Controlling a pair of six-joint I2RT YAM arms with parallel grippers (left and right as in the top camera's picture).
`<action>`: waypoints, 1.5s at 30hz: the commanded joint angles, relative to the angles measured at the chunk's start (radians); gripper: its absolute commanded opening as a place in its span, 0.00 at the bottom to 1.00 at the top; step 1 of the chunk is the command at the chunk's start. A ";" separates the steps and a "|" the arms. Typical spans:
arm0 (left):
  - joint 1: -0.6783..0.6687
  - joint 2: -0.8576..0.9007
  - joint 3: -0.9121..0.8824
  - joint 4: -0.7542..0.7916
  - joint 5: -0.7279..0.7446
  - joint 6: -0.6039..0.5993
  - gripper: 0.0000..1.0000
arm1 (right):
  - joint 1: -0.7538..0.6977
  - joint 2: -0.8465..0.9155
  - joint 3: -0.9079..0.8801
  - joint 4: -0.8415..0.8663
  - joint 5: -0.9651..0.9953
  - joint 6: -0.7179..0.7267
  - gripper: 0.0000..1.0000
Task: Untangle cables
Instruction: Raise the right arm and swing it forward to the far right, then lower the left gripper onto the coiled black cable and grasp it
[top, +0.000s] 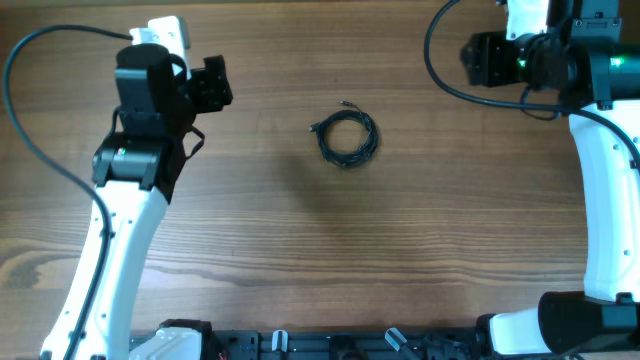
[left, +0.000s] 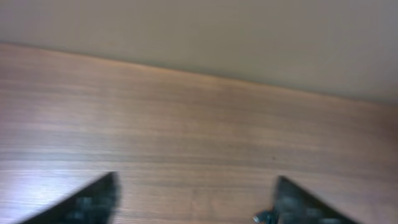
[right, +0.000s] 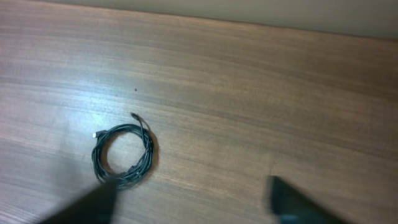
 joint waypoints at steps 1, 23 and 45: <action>-0.001 0.094 -0.002 0.022 0.069 -0.071 1.00 | -0.004 0.024 0.021 0.010 -0.006 -0.002 0.94; -0.084 0.341 -0.002 0.205 0.264 -0.011 1.00 | -0.004 0.190 0.021 0.066 -0.034 0.001 1.00; -0.216 0.489 -0.002 0.146 0.287 0.224 0.86 | -0.012 0.220 0.021 0.069 -0.085 -0.007 1.00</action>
